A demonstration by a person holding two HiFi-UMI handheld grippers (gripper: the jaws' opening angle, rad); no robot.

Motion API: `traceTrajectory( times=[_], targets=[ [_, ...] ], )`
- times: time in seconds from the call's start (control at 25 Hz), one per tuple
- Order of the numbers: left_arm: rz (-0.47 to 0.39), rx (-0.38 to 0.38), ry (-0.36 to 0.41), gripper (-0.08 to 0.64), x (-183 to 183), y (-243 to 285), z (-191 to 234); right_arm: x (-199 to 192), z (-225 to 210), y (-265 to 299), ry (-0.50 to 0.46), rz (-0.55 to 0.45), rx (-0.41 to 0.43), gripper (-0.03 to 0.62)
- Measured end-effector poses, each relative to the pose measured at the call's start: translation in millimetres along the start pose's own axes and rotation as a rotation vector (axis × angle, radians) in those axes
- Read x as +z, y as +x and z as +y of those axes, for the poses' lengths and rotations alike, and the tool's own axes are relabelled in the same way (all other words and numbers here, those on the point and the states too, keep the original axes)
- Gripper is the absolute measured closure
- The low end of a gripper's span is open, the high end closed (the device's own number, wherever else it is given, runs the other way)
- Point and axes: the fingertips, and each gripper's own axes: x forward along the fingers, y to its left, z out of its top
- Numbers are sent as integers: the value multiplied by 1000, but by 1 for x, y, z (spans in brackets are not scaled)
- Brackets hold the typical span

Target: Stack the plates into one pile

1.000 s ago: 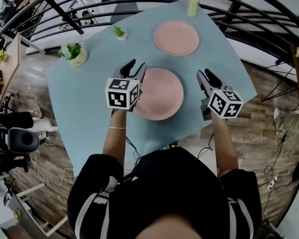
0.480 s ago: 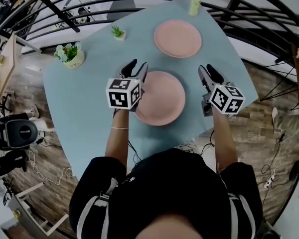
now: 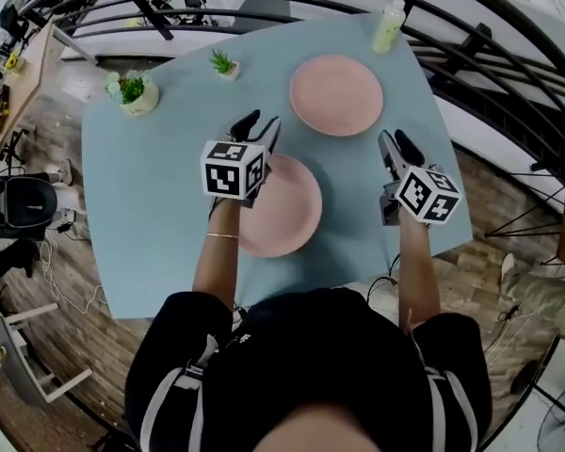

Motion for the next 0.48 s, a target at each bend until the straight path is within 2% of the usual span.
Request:
traceTrajectory(
  times=[0.24,0.48],
  targets=[
    [57,19,-25,397,-4,49,-8,-4,-35,29,22,55,18,430],
    [138,45,-58,393,-21,87,1,-21,-50,62,39,128,43,426]
  ],
)
